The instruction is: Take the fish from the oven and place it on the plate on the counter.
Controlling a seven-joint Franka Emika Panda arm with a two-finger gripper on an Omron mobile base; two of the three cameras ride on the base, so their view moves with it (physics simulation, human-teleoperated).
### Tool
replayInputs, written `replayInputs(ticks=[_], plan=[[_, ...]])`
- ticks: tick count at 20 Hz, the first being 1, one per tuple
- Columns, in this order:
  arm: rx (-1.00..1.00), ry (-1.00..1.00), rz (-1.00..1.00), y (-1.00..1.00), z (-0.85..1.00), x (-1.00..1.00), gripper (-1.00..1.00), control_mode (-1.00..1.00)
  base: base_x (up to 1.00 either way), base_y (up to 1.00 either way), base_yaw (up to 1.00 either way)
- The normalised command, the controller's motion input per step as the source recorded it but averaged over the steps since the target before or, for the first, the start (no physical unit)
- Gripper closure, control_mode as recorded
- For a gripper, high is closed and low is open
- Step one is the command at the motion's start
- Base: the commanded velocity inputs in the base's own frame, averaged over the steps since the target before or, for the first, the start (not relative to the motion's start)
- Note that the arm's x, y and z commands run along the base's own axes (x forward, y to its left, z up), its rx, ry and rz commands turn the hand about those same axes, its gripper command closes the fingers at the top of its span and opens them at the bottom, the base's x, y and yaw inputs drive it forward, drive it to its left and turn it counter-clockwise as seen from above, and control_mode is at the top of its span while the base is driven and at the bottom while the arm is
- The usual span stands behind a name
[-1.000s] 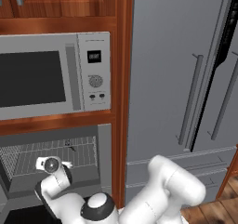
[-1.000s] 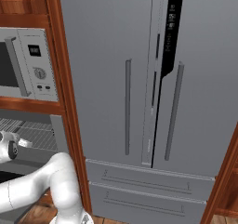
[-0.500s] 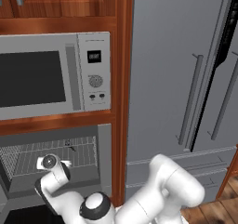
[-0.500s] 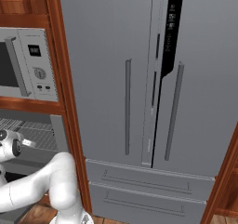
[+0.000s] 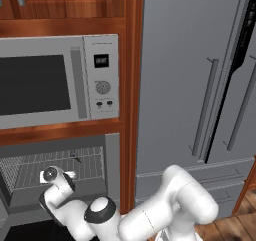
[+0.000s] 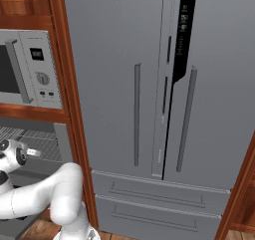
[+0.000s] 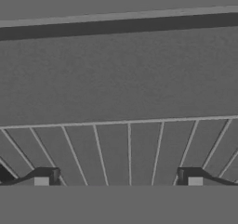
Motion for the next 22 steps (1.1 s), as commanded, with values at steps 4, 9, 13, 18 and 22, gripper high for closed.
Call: replayInputs(ticks=[4,9,13,18,22], plan=[[-0.09,0.0,0.03,0.01,-0.49,0.39,-1.0,-1.0,0.0,0.0,0.0],[-0.09,0.0,0.03,0.04,-0.57,0.22,-1.0,-1.0,0.0,0.0,0.0],[-0.12,0.0,0.04,0.08,-0.76,0.07,-1.0,-1.0,0.0,0.0,0.0],[-0.11,0.0,0.04,0.11,-0.78,0.0,-1.0,-1.0,0.0,0.0,0.0],[-0.1,-0.08,0.02,0.04,-0.81,-0.02,-1.0,-1.0,0.0,0.0,0.0]])
